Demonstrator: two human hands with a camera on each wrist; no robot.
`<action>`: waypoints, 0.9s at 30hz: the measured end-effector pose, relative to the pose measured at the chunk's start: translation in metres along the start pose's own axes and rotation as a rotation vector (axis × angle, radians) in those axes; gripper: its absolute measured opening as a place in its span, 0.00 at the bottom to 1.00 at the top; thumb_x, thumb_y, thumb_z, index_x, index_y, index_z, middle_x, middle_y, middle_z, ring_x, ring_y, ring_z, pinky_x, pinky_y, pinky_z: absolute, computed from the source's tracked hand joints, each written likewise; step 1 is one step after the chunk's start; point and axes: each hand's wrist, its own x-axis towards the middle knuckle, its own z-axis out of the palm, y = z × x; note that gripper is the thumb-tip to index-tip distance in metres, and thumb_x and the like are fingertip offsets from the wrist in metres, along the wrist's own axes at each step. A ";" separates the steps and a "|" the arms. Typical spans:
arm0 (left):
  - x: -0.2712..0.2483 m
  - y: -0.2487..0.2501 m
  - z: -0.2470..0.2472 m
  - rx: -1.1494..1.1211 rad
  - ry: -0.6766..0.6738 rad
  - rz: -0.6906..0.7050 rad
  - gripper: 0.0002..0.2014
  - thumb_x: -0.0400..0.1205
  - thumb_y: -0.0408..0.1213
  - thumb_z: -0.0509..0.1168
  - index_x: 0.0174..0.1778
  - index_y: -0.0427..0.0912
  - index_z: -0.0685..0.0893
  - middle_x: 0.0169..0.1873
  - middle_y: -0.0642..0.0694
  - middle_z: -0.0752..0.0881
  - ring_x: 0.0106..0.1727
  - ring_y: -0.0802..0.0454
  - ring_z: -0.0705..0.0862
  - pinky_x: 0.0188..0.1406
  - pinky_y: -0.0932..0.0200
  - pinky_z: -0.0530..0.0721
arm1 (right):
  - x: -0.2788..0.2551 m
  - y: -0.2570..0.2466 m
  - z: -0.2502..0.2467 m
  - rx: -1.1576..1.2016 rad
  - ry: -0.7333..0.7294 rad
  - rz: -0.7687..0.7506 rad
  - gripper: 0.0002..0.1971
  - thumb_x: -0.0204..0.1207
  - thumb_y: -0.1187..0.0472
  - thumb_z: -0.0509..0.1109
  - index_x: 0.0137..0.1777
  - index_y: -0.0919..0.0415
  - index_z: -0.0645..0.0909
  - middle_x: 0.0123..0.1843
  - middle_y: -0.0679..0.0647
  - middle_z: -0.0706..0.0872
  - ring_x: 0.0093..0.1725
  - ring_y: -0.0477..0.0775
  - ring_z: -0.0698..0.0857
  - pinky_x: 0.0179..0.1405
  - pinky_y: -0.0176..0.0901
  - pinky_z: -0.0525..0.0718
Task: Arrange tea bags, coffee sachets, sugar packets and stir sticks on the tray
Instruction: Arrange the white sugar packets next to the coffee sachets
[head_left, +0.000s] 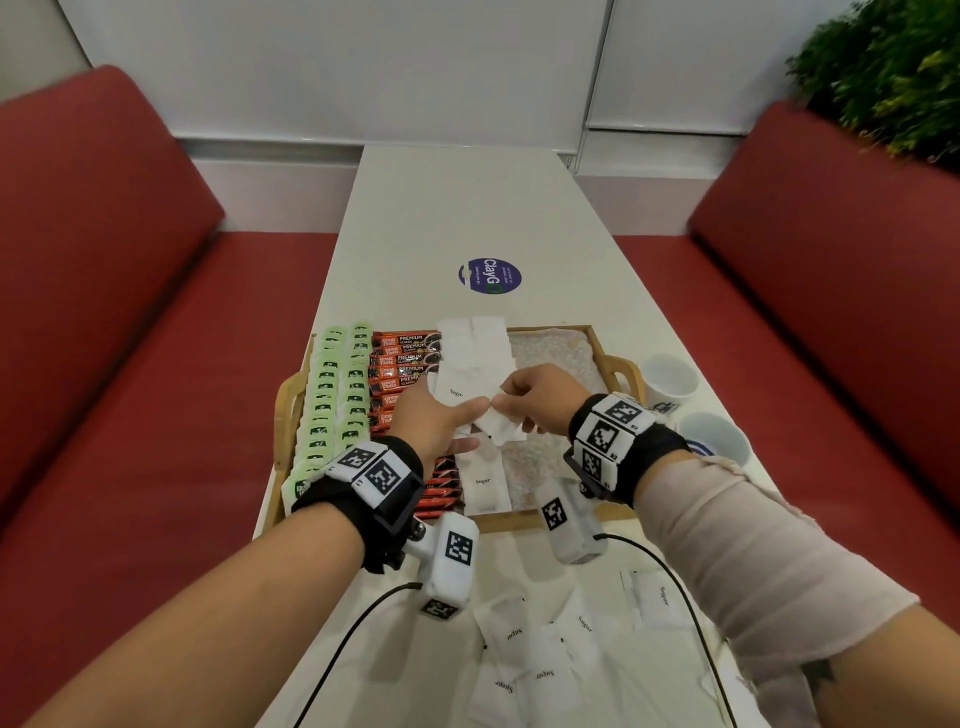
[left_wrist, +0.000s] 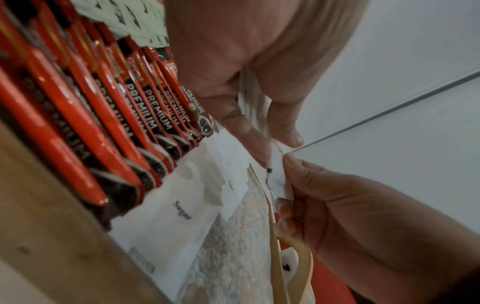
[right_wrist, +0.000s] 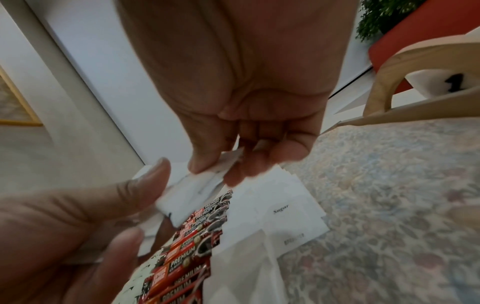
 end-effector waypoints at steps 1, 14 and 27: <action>-0.001 0.000 0.000 0.001 0.005 0.009 0.18 0.77 0.30 0.72 0.62 0.42 0.80 0.55 0.44 0.88 0.50 0.45 0.89 0.29 0.59 0.87 | 0.000 0.001 0.000 0.004 0.016 0.010 0.12 0.79 0.57 0.70 0.34 0.55 0.77 0.31 0.48 0.79 0.28 0.44 0.76 0.28 0.33 0.72; -0.008 0.004 -0.004 -0.122 0.065 -0.026 0.08 0.87 0.34 0.55 0.60 0.46 0.76 0.56 0.43 0.85 0.44 0.46 0.88 0.42 0.47 0.87 | 0.008 0.035 -0.002 -0.061 0.119 0.282 0.17 0.82 0.63 0.64 0.29 0.58 0.71 0.32 0.55 0.81 0.27 0.50 0.76 0.26 0.38 0.73; 0.000 0.005 -0.004 -0.100 0.056 -0.047 0.07 0.87 0.35 0.56 0.56 0.48 0.77 0.56 0.43 0.86 0.47 0.45 0.89 0.41 0.48 0.88 | 0.030 0.037 0.012 -0.214 -0.060 0.389 0.19 0.82 0.58 0.65 0.28 0.57 0.69 0.30 0.51 0.73 0.35 0.54 0.74 0.47 0.44 0.75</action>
